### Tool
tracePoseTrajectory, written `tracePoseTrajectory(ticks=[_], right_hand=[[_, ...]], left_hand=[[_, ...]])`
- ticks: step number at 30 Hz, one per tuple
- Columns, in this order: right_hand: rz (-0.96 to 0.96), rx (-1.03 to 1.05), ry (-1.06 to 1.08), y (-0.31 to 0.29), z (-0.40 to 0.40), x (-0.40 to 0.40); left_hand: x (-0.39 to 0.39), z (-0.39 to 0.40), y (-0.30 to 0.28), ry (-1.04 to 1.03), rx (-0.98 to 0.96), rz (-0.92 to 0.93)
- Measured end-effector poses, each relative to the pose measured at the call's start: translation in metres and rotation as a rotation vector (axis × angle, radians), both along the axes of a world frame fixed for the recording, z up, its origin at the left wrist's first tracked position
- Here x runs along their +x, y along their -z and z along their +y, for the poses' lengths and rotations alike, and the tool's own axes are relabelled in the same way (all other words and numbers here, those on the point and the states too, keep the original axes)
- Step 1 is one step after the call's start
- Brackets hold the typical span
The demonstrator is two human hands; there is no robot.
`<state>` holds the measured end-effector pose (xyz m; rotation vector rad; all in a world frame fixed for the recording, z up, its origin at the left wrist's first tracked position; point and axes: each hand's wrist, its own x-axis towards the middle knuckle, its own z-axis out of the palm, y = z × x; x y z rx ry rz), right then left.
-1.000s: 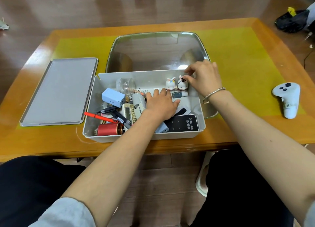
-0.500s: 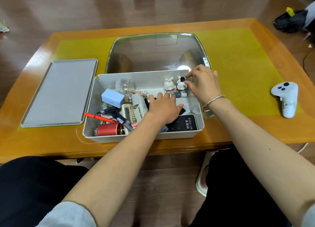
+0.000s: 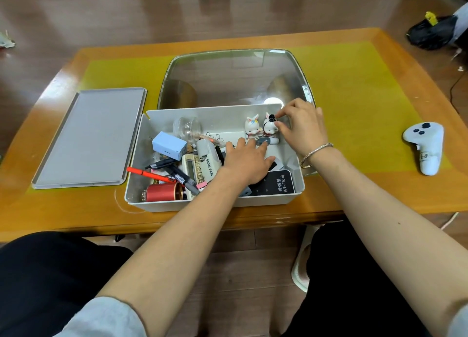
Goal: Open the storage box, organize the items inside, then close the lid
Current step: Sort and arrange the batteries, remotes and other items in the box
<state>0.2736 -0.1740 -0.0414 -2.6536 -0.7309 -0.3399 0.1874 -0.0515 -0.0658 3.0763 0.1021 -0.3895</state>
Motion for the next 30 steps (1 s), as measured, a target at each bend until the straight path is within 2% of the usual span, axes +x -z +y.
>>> tracePoseTrajectory(ticks=[11, 16, 22, 26, 30], right_hand=[[0.011, 0.004, 0.002, -0.002, 0.0, -0.003], [-0.004, 0.028, 0.0, -0.01, 0.003, -0.013], [0.081, 0.03, -0.138, -0.027, 0.029, -0.033], [0.213, -0.076, -0.248, -0.029, 0.051, -0.049], [0.343, -0.131, -0.292, -0.021, 0.067, -0.06]], left_hand=[[-0.005, 0.0, -0.011, -0.006, -0.04, -0.067], [-0.026, 0.015, -0.031, -0.103, -0.155, -0.354], [-0.066, 0.073, -0.045, -0.379, -0.195, -0.648], [-0.084, 0.112, -0.04, -0.484, -0.134, -0.636], [-0.101, 0.14, -0.027, -0.645, -0.093, -0.516]])
